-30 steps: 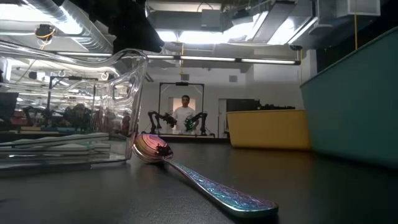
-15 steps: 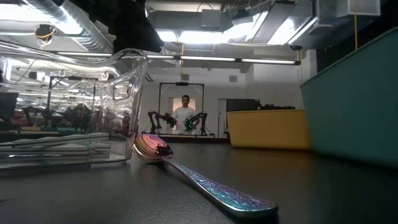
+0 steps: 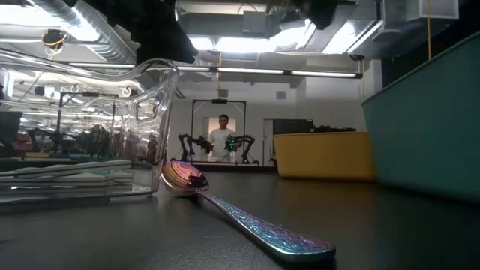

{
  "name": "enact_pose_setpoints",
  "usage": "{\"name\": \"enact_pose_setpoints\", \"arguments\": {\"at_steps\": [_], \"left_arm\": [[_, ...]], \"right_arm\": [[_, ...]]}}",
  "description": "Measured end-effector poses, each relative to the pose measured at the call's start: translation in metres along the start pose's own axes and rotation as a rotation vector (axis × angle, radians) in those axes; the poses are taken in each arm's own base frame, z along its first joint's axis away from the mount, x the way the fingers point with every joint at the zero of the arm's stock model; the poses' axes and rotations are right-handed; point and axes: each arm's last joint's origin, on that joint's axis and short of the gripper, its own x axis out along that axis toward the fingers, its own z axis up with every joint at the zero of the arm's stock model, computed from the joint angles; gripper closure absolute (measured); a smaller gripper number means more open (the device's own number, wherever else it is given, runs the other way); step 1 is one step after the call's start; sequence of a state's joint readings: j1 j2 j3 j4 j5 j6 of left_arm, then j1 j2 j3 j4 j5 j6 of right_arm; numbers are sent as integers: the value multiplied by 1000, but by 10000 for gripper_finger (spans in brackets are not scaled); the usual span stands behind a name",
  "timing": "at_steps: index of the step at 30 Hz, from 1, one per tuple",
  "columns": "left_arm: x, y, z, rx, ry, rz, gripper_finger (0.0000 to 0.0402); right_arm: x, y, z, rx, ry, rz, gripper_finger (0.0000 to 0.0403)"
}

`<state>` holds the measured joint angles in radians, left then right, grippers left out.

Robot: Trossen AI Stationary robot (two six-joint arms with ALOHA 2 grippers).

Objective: Sort silverware by color (type)
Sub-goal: Put the violet spoon into the yellow bin

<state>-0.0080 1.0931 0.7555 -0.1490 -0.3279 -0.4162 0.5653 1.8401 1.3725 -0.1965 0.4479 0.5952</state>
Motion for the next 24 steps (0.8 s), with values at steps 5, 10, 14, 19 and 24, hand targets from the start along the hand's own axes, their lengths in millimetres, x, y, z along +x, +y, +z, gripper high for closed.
{"name": "enact_pose_setpoints", "arguments": {"at_steps": [5,10,14,19,24], "left_arm": [[0,0,0,6,0,0,308],[0,0,0,1,-2,3,308],[0,0,0,-1,-2,3,308],[0,0,0,-1,-2,3,308],[0,0,0,0,-1,3,308]], "right_arm": [[17,4,-9,9,16,57,329],[27,1,-20,-8,34,-14,329],[37,0,-29,-16,38,-42,329],[58,-2,-39,-6,18,-65,329],[71,-7,-52,-27,22,-129,329]]}}
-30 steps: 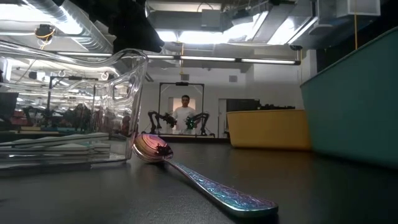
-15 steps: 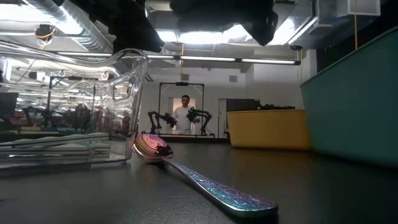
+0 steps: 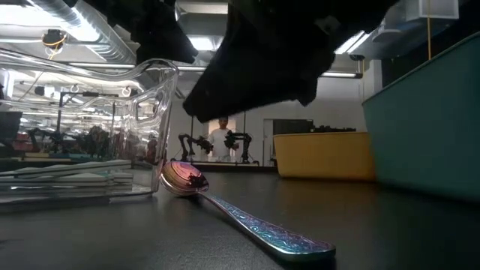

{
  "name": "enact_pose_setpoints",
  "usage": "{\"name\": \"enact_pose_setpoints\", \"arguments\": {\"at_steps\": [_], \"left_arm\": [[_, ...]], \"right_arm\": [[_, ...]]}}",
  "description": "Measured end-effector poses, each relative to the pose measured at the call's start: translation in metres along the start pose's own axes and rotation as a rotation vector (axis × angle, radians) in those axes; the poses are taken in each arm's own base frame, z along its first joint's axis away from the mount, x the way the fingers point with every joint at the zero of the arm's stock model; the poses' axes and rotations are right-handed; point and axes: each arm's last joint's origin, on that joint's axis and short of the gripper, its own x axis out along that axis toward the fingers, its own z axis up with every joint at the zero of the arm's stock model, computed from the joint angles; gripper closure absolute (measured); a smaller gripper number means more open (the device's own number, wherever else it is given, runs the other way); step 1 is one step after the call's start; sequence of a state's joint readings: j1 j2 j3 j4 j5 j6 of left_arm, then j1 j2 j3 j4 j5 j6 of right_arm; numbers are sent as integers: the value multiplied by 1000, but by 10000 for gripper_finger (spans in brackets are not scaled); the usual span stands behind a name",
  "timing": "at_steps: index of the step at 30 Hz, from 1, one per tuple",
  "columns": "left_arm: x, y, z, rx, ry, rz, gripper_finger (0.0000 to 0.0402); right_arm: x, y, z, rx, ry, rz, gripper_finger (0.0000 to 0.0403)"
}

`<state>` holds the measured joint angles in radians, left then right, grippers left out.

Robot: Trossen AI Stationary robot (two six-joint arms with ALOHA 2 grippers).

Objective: Sort silverware by color (type)
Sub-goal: Put the violet spoon into the yellow bin

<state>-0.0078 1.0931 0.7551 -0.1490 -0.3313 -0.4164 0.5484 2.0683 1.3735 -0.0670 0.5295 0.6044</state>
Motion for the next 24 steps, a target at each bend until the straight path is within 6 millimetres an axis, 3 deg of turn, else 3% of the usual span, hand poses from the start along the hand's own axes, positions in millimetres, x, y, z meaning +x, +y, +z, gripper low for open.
{"name": "enact_pose_setpoints", "arguments": {"at_steps": [12,24], "left_arm": [[0,0,0,0,0,0,308],[0,0,0,1,0,0,308]], "right_arm": [[4,0,-5,-2,13,-11,329],[20,-7,-11,58,82,35,329]]}}
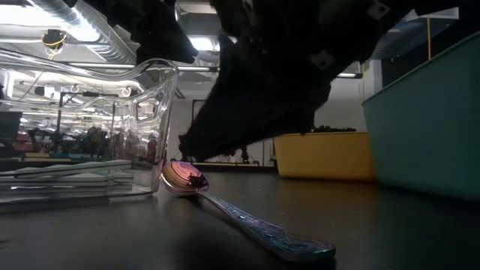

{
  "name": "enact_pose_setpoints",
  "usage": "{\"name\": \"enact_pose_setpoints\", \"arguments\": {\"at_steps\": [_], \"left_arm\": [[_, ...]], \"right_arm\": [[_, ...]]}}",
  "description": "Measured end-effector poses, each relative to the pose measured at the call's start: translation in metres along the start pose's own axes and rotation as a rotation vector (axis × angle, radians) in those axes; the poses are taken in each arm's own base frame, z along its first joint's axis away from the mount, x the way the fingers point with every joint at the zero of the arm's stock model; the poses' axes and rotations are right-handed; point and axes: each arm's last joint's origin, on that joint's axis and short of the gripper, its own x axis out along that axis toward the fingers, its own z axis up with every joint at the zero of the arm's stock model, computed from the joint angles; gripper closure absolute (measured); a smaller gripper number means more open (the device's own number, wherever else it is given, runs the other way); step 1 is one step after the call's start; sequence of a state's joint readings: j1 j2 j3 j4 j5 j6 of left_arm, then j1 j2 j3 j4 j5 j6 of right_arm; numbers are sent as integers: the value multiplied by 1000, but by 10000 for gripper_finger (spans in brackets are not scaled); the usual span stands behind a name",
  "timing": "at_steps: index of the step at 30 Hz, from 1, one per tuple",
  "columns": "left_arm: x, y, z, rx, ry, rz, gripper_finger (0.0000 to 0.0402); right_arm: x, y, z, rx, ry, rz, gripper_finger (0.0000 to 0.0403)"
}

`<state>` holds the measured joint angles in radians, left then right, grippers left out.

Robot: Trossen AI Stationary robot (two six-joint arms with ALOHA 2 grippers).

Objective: Sort silverware by color (type)
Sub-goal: Put the violet spoon into the yellow bin

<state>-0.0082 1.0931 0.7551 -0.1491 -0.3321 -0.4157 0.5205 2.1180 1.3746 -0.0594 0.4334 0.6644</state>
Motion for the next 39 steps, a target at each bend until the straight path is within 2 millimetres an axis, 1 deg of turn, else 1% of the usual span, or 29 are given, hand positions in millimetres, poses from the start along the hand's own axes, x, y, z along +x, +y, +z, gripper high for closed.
{"name": "enact_pose_setpoints", "arguments": {"at_steps": [9,14,24,29,33,39], "left_arm": [[0,0,0,0,0,0,308],[0,0,0,0,0,0,308],[0,0,0,2,0,0,308],[0,0,0,2,1,0,308],[0,0,0,1,0,0,308],[0,0,0,1,0,0,308]], "right_arm": [[1,-3,-5,-6,34,-29,329],[7,-3,-12,9,53,-30,329],[14,-2,-16,22,70,7,329],[15,-3,-17,13,73,-10,329],[14,-6,-18,0,62,-63,329],[16,-8,-17,2,62,-74,329]]}}
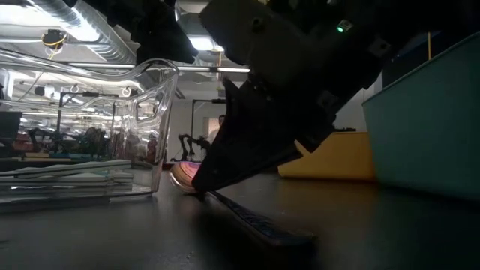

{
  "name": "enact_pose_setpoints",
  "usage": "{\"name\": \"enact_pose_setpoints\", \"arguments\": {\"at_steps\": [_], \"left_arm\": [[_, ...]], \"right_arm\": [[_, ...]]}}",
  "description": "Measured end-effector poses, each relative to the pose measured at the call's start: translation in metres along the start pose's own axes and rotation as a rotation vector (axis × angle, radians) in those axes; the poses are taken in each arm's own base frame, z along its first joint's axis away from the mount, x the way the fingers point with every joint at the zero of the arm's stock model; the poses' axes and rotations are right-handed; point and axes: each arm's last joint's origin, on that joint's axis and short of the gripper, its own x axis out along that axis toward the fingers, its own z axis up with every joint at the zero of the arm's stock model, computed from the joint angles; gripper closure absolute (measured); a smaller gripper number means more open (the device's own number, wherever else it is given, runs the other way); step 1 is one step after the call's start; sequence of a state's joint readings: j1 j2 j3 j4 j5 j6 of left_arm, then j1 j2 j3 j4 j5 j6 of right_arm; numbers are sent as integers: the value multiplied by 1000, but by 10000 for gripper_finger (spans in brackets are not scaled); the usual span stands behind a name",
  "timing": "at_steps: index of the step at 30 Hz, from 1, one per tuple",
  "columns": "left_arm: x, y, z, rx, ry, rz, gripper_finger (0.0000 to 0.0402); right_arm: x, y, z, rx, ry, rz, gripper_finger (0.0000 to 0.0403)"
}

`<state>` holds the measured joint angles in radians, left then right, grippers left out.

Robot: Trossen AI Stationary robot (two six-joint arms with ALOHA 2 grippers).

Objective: Sort silverware by color (type)
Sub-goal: Put the violet spoon into the yellow bin

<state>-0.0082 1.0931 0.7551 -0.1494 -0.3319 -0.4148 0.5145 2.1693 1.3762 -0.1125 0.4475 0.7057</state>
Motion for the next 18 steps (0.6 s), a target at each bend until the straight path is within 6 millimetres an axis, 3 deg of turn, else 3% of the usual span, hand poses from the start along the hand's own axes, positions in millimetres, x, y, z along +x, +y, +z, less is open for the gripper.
{"name": "enact_pose_setpoints", "arguments": {"at_steps": [18], "left_arm": [[0,0,0,-1,0,0,308]], "right_arm": [[5,-15,6,6,-14,-103,329]]}}
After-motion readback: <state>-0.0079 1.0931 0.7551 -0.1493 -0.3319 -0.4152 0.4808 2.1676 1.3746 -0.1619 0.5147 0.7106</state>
